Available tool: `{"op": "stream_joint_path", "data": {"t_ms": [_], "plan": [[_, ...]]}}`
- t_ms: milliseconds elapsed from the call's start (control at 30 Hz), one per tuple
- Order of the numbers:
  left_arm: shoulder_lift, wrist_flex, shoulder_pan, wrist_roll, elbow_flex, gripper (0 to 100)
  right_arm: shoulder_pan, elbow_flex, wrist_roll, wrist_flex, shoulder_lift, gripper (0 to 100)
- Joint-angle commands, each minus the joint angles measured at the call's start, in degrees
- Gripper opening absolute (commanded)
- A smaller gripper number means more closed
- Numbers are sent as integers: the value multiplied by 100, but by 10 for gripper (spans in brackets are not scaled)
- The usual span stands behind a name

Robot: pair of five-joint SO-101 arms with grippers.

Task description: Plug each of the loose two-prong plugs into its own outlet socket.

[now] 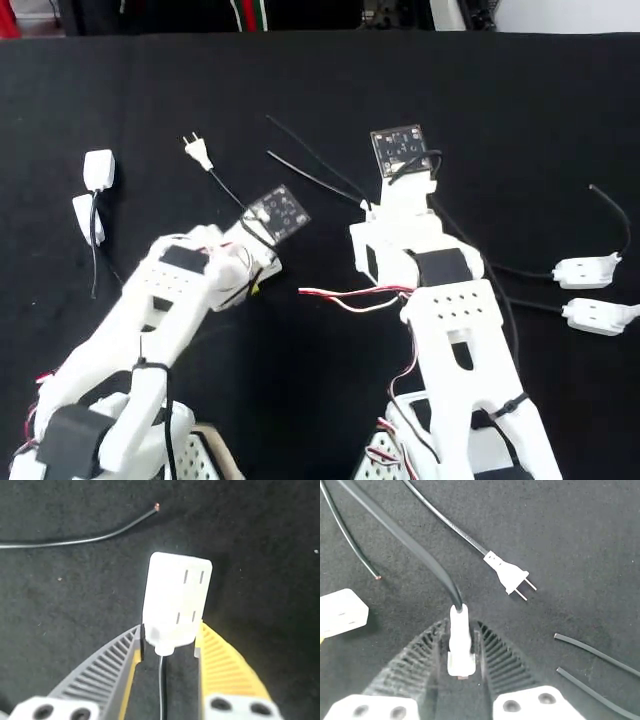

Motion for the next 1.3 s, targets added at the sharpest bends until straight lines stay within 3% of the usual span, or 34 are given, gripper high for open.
{"op": "stream_joint_path", "data": {"t_ms": [0, 300, 467, 567, 767, 1033, 1267], "plan": [[-580, 1125, -127, 202, -796, 183, 62, -22, 18, -18, -207, 12], [-3051, 1512, -505, 545, 444, 312, 62, -40, -18, -18, -207, 12], [-5081, 1547, -1042, 818, 1587, 314, 44, -75, -26, -9, -207, 12], [-6295, 1996, -1270, 879, 2097, 314, -18, -154, -88, -9, -207, 12], [-8202, 2549, -1332, 1512, 2818, 314, -800, -470, -492, -9, -207, 12], [-7710, 1310, -1279, 2453, 3380, 318, -2163, -769, -501, -237, -207, 12], [-7710, -237, -971, 2611, 4347, 296, -2831, -1226, -580, -413, -215, 12]]}}
